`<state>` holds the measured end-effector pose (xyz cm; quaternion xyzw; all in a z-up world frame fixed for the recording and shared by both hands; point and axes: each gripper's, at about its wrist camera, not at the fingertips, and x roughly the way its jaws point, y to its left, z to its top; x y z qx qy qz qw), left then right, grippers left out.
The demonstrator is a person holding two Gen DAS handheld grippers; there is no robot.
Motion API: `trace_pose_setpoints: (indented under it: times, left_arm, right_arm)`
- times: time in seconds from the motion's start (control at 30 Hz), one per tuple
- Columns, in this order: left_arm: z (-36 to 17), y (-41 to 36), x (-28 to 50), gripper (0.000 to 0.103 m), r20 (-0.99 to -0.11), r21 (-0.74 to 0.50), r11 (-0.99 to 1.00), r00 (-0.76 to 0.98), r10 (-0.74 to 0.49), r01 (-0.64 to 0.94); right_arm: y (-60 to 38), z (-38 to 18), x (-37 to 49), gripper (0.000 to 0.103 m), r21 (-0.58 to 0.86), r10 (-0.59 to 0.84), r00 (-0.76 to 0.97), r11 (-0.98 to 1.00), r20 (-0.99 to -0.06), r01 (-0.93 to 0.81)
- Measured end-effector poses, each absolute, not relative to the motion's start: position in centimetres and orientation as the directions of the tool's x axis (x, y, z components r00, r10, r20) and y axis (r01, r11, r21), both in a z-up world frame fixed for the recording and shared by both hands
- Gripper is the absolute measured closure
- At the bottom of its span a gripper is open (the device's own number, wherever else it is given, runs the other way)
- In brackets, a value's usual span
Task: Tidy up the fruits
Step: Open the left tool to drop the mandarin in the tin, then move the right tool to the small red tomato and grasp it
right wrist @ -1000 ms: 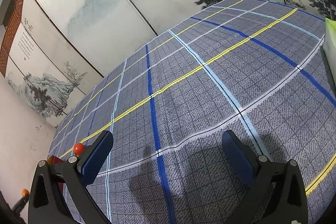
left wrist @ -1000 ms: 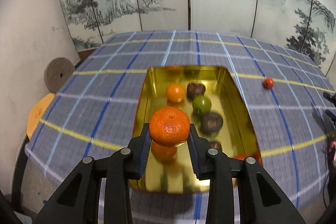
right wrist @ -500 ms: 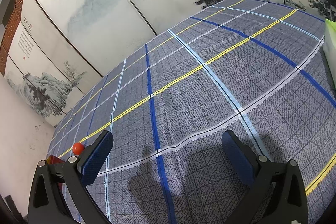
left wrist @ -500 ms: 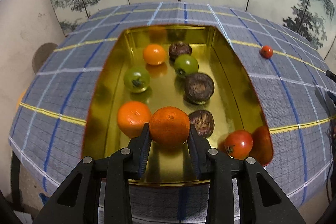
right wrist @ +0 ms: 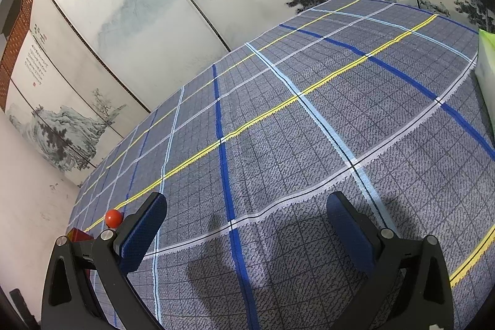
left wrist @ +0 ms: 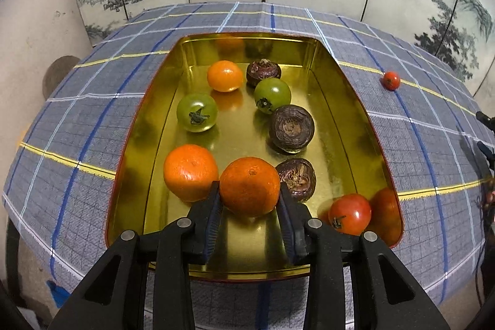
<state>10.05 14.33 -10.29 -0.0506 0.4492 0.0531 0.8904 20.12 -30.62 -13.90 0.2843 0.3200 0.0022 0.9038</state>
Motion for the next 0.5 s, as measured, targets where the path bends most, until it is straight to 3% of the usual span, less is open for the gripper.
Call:
trace_pose_setpoints:
  times: [0.3, 0.43, 0.5]
  left_arm:
    - [-10.5, 14.4, 9.2, 0.062, -0.772, -0.055, 0.991, 0.635, 0.036, -0.123]
    - [-10.5, 14.0, 9.0, 0.035, -0.744, -0.066, 0.993, 0.668, 0.015, -0.096]
    - [-10.3, 13.7, 8.6, 0.033, -0.721, -0.072, 0.993, 0.693, 0.014, -0.095]
  right_arm:
    - [-30.3, -13.8, 20.1, 0.0, 0.471, 0.158, 0.779, 0.861, -0.607, 0.193]
    - [-29.8, -13.7, 20.3, 0.0, 0.425, 0.128, 0.762, 0.881, -0.635, 0.207]
    - [-29.5, -13.7, 20.5, 0.0, 0.396, 0.108, 0.751, 0.893, -0.652, 0.215]
